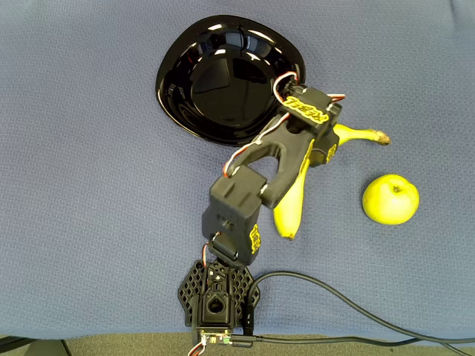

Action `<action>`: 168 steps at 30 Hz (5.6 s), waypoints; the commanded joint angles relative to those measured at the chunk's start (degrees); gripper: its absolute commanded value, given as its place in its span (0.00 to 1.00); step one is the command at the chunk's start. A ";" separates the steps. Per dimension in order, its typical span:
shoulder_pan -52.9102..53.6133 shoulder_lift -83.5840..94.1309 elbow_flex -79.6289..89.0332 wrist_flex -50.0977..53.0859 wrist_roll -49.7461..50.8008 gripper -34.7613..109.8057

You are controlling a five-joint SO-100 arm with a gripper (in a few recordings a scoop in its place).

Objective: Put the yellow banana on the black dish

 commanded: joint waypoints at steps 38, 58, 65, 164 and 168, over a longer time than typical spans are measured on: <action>-30.67 15.47 -5.71 2.55 1.14 0.24; -38.67 -5.10 -34.98 11.95 12.48 0.24; -40.69 -8.70 -42.36 15.38 13.45 0.24; -36.21 -6.68 -49.92 17.93 44.82 0.24; -36.12 4.04 -38.32 13.89 54.32 0.24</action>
